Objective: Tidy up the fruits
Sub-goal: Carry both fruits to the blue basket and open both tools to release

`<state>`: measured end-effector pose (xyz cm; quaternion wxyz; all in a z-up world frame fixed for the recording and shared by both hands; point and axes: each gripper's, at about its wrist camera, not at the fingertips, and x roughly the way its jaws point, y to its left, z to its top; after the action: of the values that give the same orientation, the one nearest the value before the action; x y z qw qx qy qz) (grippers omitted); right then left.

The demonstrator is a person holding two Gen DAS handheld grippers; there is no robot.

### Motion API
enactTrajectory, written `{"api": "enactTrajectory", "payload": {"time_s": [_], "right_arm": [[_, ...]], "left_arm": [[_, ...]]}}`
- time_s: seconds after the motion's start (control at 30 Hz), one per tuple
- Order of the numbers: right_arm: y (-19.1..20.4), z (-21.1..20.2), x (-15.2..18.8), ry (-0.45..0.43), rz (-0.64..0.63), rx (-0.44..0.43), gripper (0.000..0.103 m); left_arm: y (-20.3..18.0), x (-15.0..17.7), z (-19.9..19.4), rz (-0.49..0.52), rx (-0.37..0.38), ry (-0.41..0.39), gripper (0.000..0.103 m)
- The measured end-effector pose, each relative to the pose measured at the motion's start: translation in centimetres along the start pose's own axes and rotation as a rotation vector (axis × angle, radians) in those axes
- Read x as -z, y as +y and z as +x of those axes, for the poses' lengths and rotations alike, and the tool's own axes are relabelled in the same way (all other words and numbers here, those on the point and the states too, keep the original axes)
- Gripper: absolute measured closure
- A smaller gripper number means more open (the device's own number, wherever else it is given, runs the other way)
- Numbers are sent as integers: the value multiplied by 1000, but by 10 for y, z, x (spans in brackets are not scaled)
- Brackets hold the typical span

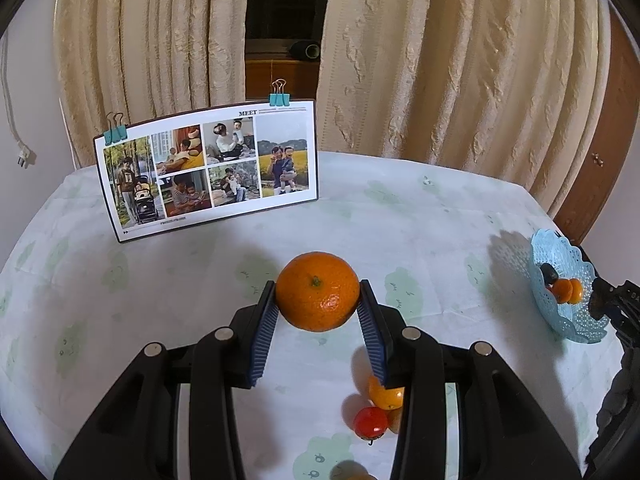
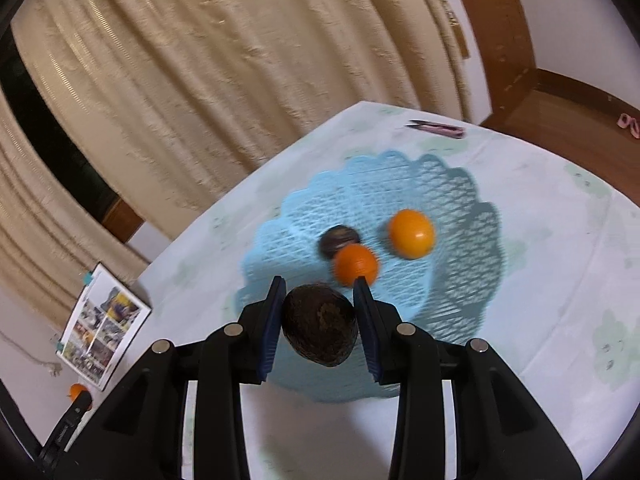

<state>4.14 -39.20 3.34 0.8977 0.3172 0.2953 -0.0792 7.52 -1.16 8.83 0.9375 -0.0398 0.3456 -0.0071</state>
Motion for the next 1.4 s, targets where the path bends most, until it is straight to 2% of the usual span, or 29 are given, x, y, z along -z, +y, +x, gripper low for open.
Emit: {"api": "enactTrajectory", "payload": {"time_s": [0.3, 0.6, 0.67, 0.83, 0.97, 1.07, 1.2, 1.4], "right_arm": [[-26, -1, -6, -15, 28, 34, 67], [-46, -24, -11, -96, 46, 47, 64], [-51, -29, -9, -123, 44, 60, 58], [-65, -43, 0, -211, 20, 135, 57], [-72, -51, 10, -287, -12, 201, 50], [-79, -55, 15, -324, -14, 223, 50], [-82, -53, 17, -331, -8, 218, 50], [-80, -51, 20, -325, -6, 202, 50]], "left_arm": [[-13, 1, 0, 22, 3, 5, 62], [-49, -4, -7, 76, 35, -10, 63], [-62, -4, -7, 93, 53, -9, 62], [-102, -3, -4, 139, 130, 12, 62], [-137, -2, 3, 182, 203, 38, 62], [-164, 0, 8, 216, 255, 54, 62], [-198, 2, 13, 269, 322, 70, 62], [-240, 5, 23, 325, 381, 96, 62]]}}
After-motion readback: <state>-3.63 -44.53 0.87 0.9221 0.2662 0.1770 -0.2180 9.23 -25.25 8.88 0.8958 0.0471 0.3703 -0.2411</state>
